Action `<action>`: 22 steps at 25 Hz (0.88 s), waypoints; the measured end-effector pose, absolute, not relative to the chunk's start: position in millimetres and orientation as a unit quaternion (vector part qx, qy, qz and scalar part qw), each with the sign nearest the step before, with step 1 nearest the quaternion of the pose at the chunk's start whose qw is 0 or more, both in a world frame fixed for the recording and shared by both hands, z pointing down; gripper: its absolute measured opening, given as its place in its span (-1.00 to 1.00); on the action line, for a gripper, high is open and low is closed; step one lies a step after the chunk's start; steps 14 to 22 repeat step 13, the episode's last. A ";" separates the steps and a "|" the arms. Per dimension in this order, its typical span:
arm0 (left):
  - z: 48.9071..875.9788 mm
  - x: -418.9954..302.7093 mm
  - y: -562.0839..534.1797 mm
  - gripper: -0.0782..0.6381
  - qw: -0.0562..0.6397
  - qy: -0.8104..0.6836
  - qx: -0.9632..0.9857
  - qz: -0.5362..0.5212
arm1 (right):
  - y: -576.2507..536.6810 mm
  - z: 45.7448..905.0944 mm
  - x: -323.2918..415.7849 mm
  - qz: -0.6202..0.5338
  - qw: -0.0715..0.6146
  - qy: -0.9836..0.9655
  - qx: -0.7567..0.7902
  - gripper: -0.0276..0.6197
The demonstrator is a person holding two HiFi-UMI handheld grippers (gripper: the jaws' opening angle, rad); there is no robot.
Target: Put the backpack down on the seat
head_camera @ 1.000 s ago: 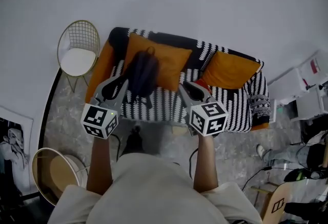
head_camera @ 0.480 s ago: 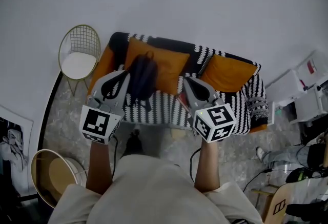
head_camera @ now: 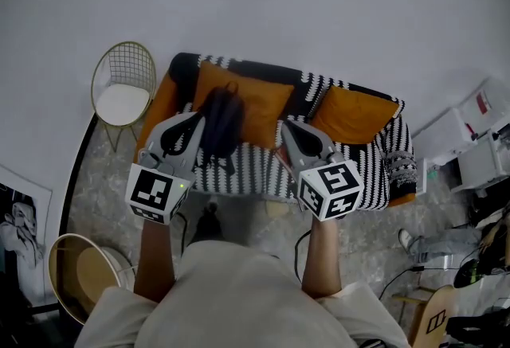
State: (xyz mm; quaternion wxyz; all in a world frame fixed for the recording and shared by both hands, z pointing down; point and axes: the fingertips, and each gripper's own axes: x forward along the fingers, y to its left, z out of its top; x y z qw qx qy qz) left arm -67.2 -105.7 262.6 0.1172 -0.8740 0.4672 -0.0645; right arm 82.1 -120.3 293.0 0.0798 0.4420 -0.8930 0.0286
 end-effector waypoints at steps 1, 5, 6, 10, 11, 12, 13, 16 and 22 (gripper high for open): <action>263.3 -67.2 -105.3 -0.77 0.117 0.467 -0.874 -0.065 | -119.8 293.4 81.7 0.029 0.080 -0.893 0.441 -0.90; 268.8 -67.0 -106.1 -0.77 0.113 0.465 -0.875 -0.069 | -120.5 296.6 79.6 0.031 0.083 -0.895 0.438 -0.90; 270.1 -67.2 -106.1 -0.77 0.111 0.465 -0.876 -0.070 | -120.5 297.5 79.0 0.032 0.083 -0.895 0.438 -0.90; 270.2 -69.6 -107.3 -0.77 0.108 0.464 -0.877 -0.067 | -122.4 300.0 76.4 0.036 0.084 -0.895 0.437 -0.90; 269.8 -70.5 -108.2 -0.77 0.107 0.463 -0.877 -0.066 | -123.3 300.5 75.7 0.037 0.084 -0.895 0.437 -0.90; 269.5 -71.5 -109.0 -0.77 0.106 0.463 -0.878 -0.065 | -124.0 301.1 74.9 0.038 0.084 -0.894 0.438 -0.90; 269.4 -72.4 -109.7 -0.77 0.106 0.462 -0.878 -0.065 | -124.7 301.7 74.1 0.039 0.084 -0.894 0.438 -0.90; 269.4 -72.4 -109.7 -0.77 0.106 0.462 -0.878 -0.065 | -124.7 301.7 74.1 0.039 0.084 -0.894 0.438 -0.90; 269.4 -72.4 -109.7 -0.77 0.106 0.462 -0.878 -0.065 | -124.7 301.7 74.1 0.039 0.084 -0.894 0.438 -0.90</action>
